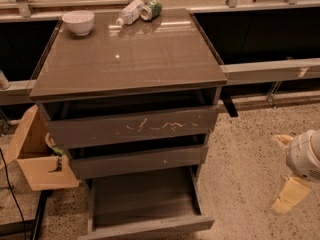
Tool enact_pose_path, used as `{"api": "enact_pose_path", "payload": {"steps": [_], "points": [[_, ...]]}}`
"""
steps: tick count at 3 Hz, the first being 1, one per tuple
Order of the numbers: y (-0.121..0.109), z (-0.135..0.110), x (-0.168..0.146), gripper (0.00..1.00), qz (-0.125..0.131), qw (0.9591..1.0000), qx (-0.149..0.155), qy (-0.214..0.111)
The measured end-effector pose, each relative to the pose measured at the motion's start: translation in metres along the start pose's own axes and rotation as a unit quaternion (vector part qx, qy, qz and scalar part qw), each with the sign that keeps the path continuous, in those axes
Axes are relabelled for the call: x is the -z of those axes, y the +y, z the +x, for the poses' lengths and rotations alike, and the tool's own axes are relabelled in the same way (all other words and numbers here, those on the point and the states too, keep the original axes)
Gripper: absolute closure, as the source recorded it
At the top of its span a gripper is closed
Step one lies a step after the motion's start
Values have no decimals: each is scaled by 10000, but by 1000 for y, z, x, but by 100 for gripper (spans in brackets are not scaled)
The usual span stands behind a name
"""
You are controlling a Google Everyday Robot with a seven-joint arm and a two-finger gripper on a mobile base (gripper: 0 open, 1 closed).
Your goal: Close bottom drawer
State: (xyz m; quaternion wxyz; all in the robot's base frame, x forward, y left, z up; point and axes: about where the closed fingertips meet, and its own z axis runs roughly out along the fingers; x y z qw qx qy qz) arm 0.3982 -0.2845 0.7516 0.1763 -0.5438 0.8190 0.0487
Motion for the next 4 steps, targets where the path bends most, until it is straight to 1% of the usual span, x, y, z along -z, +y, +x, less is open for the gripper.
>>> {"api": "enact_pose_path", "payload": {"steps": [1,2,3,4], "points": [[-1,36,-33,0,188,9998,-93,-70],[-3,62,-76,0,244,9988,-240,-359],[-2,89,-129,0,31,9971,-304,-693],[14,122,-208,0,-573,9929,-471,-926]]}}
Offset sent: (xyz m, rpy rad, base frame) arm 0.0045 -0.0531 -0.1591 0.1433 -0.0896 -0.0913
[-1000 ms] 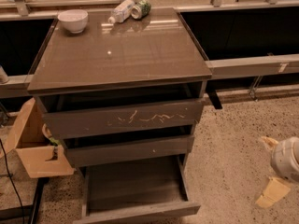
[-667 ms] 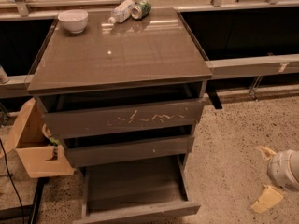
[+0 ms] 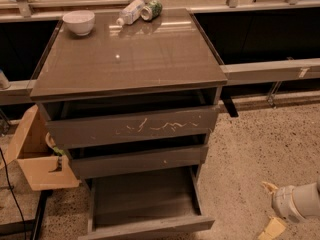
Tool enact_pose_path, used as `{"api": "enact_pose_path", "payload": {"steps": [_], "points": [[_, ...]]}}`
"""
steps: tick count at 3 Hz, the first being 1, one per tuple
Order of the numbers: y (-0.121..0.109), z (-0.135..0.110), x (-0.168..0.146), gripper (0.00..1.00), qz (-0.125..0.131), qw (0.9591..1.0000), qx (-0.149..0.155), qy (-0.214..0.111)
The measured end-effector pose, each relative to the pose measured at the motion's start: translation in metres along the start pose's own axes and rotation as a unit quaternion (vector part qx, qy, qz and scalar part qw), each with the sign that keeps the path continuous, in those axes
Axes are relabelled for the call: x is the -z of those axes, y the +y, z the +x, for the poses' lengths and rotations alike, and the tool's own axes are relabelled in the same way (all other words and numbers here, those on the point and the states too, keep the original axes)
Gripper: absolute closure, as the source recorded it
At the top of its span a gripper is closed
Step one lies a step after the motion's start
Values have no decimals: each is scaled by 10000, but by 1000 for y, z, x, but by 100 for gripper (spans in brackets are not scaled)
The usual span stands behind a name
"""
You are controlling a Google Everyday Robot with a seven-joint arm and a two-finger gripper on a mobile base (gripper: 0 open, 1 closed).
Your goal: Close bottom drawer
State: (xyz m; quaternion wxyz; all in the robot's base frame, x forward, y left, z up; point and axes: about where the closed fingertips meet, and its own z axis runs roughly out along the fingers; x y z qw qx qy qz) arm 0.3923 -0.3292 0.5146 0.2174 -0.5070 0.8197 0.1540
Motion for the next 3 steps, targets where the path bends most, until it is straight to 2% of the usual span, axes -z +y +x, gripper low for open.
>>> {"api": "enact_pose_path", "payload": {"steps": [1,2,3], "points": [[1,2,-3,0,-15,10000,9,7],[7,17,-28,0,-119,9999,70,57],[14,42,-58,0,-87,9999,140,-7]]}}
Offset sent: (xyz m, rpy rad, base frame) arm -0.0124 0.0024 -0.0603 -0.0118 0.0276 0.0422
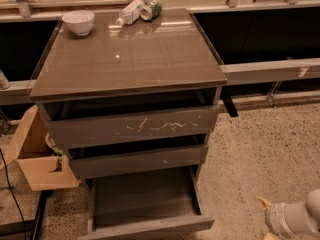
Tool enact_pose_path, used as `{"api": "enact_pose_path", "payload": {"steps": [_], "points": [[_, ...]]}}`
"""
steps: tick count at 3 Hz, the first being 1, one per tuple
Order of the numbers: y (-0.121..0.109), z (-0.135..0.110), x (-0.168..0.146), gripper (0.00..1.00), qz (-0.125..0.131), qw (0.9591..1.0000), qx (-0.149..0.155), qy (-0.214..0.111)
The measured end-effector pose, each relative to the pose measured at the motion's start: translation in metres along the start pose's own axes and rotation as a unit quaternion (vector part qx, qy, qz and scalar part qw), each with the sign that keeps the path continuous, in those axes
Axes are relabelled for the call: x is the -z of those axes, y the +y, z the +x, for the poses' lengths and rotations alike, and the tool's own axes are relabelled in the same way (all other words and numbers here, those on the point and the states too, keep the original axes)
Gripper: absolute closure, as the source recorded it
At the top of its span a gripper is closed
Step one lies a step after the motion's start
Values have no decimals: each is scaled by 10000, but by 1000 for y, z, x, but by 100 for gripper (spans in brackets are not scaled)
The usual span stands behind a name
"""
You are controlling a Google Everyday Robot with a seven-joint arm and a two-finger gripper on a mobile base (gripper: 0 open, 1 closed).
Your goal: Close bottom drawer
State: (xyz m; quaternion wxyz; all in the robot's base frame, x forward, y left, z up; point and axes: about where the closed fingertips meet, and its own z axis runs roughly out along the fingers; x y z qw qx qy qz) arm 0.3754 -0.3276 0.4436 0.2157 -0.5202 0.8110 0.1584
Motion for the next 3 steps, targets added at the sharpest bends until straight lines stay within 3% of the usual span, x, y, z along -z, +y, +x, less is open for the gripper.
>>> {"api": "enact_pose_path", "payload": {"steps": [2,3], "points": [[16,59,-79,38,-248,9995,-108,-159],[20,88,-129,63,-562,9980,-145,-243]]}}
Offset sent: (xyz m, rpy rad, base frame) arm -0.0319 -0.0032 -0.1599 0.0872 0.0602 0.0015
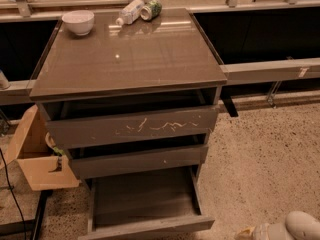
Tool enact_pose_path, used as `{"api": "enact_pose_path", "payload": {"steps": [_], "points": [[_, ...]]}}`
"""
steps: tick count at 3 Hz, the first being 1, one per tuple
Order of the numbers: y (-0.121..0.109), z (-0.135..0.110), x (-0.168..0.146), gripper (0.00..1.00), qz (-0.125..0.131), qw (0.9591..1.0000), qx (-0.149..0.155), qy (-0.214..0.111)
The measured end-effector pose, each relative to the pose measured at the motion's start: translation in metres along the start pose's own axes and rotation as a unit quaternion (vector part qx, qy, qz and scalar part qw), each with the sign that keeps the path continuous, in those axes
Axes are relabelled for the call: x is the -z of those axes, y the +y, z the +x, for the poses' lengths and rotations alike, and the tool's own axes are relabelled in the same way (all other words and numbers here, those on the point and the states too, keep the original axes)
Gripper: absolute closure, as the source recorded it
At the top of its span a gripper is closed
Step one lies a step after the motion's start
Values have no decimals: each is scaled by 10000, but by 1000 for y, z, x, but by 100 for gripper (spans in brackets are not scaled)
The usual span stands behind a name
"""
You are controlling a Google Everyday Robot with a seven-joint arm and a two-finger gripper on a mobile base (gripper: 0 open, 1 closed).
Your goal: Close bottom drawer
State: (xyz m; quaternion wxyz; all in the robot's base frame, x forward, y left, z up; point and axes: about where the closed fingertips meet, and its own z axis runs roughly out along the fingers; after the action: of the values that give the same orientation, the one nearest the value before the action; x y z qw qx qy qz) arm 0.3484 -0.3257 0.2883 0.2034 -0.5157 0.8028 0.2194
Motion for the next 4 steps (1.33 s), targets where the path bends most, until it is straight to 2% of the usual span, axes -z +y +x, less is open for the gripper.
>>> {"api": "enact_pose_path", "payload": {"steps": [1,2,3,4], "points": [[6,7,-19,85,-77,9999,-108,-77],[5,5,-16,100,-64,9999,-92,-67],[5,5,-17,100,-68,9999,-82,-73],[5,4,-39,100,-40,9997,67,-239]]}}
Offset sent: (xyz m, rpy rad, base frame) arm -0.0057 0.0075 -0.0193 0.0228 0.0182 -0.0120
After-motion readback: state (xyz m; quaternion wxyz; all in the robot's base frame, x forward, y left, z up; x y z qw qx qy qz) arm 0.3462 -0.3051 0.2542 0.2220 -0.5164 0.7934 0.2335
